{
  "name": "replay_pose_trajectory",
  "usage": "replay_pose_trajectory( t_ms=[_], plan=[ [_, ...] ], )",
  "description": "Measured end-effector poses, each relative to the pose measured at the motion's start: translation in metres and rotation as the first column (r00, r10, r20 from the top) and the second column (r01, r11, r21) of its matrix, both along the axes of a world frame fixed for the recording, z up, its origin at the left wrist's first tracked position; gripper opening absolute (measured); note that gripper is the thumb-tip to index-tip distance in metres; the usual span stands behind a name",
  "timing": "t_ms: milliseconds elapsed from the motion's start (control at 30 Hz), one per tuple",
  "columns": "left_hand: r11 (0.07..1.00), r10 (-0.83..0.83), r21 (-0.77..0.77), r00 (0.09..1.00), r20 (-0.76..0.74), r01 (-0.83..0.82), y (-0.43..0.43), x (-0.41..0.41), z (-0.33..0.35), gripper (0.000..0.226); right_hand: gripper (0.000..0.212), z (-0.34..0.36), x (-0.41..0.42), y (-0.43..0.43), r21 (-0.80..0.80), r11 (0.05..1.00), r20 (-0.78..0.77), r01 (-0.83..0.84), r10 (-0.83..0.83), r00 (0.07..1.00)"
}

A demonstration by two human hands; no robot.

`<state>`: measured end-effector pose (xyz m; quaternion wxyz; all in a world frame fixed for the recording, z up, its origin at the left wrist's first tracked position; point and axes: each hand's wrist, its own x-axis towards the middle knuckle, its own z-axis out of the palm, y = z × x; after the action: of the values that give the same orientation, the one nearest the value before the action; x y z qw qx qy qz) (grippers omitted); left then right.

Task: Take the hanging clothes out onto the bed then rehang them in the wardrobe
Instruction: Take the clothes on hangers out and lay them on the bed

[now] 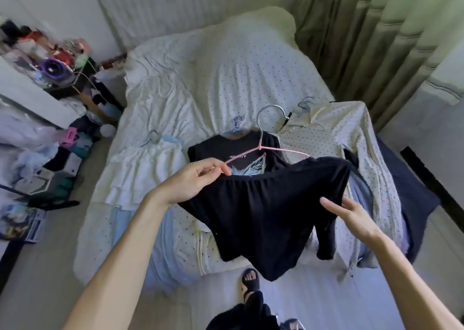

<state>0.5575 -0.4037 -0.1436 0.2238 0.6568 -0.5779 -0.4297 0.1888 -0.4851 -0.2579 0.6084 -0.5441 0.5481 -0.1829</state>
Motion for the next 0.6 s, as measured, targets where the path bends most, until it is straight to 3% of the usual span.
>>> replay_pose_trajectory(
  t_ms=[167, 267, 467, 600],
  plan=[
    [0.99, 0.084, -0.116, 0.996, 0.031, -0.08, -0.06, 0.037, 0.016, 0.024, 0.037, -0.003, 0.042, -0.03, 0.016, 0.999, 0.032, -0.037, 0.037, 0.999],
    [0.976, 0.156, -0.167, 0.982, 0.109, -0.137, -0.11, 0.06, 0.01, 0.025, 0.038, -0.007, 0.072, -0.059, -0.006, 0.999, -0.042, -0.034, 0.034, 0.999],
    [0.966, 0.24, -0.153, 0.946, 0.216, -0.21, -0.226, 0.121, -0.062, 0.024, 0.029, -0.034, 0.15, -0.141, 0.046, 0.998, -0.126, 0.054, -0.047, 0.991],
    [0.955, 0.298, -0.108, 0.88, 0.369, -0.278, -0.294, 0.169, -0.124, 0.026, 0.031, -0.07, 0.205, -0.196, 0.128, 0.986, -0.213, 0.105, -0.076, 0.974]
  ],
)
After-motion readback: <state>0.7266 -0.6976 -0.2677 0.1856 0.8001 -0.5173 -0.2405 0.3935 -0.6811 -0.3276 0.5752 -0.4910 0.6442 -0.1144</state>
